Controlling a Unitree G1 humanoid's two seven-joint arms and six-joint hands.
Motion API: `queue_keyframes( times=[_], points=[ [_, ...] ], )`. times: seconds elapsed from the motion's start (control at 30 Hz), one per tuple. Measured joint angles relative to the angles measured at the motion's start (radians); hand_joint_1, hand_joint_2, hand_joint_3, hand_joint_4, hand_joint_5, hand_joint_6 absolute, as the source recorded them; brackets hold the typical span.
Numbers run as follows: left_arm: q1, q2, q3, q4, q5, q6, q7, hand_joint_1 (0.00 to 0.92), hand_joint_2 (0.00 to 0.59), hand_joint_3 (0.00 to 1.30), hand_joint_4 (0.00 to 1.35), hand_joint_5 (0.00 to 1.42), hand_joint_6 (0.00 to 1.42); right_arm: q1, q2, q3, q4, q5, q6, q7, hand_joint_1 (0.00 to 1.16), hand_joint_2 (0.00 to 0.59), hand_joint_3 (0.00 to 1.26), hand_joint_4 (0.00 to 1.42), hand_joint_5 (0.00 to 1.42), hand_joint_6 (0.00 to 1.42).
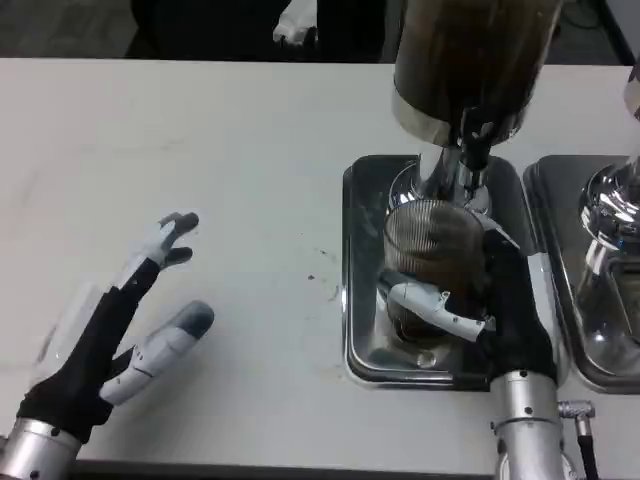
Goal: Grasp the cup under the faucet to collect the drink, then remove the cup.
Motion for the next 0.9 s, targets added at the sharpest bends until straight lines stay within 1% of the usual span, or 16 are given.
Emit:
queue_keyframes(
  times=[0.07, 0.2, 0.27, 0.33, 0.43, 0.57, 0.77, 0.9],
  points=[
    [0.002, 0.0, 0.0, -0.003, 0.0, 0.001, 0.0, 0.0, 0.138, 0.11, 0.0, 0.17, 0.06, -0.001, 0.001, 0.0, 0.0, -0.009, 0.001, -0.016, 1.16, 0.208, 0.5, 0.56, 0.62, 0.84],
    [0.004, 0.0, 0.0, -0.009, -0.002, 0.002, 0.0, 0.0, 0.139, 0.11, 0.0, 0.17, 0.06, 0.0, 0.003, -0.001, 0.0, -0.018, 0.0, -0.043, 1.16, 0.181, 0.55, 0.6, 0.67, 0.89],
    [0.004, 0.0, 0.0, -0.01, -0.002, 0.003, -0.001, 0.0, 0.138, 0.11, 0.0, 0.17, 0.06, 0.0, 0.004, -0.002, 0.001, -0.021, -0.001, -0.059, 1.16, 0.164, 0.61, 0.66, 0.7, 0.93],
    [0.004, 0.0, 0.0, -0.01, -0.002, 0.004, -0.001, 0.0, 0.136, 0.11, 0.0, 0.17, 0.06, 0.001, 0.006, -0.002, 0.002, -0.027, -0.003, -0.069, 1.16, 0.148, 0.65, 0.68, 0.71, 0.96],
    [0.003, 0.0, 0.0, -0.01, -0.003, 0.005, -0.004, 0.0, 0.135, 0.11, 0.0, 0.17, 0.06, 0.003, 0.011, -0.005, 0.005, -0.031, -0.007, -0.092, 1.16, 0.148, 0.68, 0.71, 0.73, 0.99],
    [0.003, 0.0, 0.0, -0.01, -0.003, 0.005, -0.004, 0.0, 0.134, 0.11, 0.0, 0.18, 0.06, 0.004, 0.018, -0.009, 0.012, -0.033, -0.017, -0.11, 1.16, 0.132, 0.73, 0.78, 0.77, 1.04],
    [0.003, 0.0, -0.004, -0.01, -0.003, 0.005, -0.005, 0.0, 0.134, 0.11, 0.0, 0.18, 0.06, 0.012, 0.021, -0.024, 0.014, -0.033, -0.032, -0.128, 1.16, 0.131, 0.77, 0.81, 0.79, 1.06],
    [0.0, 0.001, -0.009, 0.001, -0.002, 0.005, -0.012, 0.0, 0.134, 0.11, 0.0, 0.18, 0.06, 0.019, 0.02, -0.027, 0.012, -0.067, -0.035, -0.177, 1.16, 0.111, 0.81, 0.84, 0.82, 1.1]
  ],
)
